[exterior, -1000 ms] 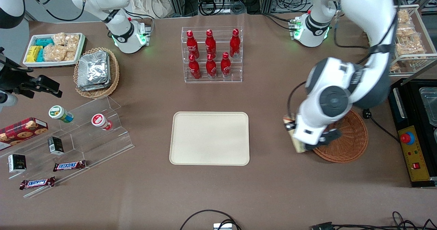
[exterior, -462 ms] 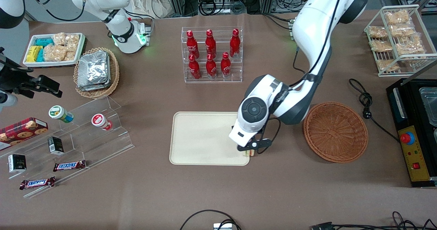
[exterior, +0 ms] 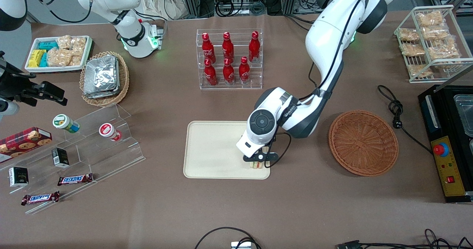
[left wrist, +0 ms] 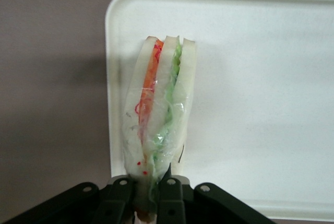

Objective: Place sandwich from basket to tray

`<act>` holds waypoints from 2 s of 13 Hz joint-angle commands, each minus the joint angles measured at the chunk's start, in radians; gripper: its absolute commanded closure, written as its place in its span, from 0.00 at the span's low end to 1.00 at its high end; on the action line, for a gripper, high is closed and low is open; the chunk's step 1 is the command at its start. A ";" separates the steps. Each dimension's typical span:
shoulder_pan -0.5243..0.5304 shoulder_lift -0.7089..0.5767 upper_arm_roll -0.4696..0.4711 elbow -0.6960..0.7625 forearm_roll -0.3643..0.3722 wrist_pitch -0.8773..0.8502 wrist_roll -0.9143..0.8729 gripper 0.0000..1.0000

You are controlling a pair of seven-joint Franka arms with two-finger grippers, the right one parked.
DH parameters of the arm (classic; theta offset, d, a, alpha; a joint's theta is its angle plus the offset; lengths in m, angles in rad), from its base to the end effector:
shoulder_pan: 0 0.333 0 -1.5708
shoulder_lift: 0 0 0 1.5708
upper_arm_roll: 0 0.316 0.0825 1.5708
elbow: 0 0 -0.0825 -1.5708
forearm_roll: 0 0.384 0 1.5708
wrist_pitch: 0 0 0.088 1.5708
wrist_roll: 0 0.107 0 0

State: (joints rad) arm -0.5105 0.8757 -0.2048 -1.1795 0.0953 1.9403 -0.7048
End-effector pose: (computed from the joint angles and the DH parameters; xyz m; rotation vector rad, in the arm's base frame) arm 0.5970 -0.4538 0.2578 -3.1271 -0.0233 0.1916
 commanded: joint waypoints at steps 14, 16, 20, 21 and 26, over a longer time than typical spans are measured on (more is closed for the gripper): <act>0.105 -0.213 0.011 0.029 -0.002 -0.230 0.021 0.00; 0.121 -0.242 0.011 0.003 0.000 -0.225 0.021 0.00; 0.182 -0.277 0.010 -0.012 -0.002 -0.208 0.025 0.00; 0.185 -0.312 0.011 -0.064 0.007 -0.198 0.025 0.00; 0.339 -0.481 0.011 -0.262 -0.005 -0.133 0.220 0.00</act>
State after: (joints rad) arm -0.2267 0.4916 -0.1856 -1.3388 0.0979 1.7818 -0.5490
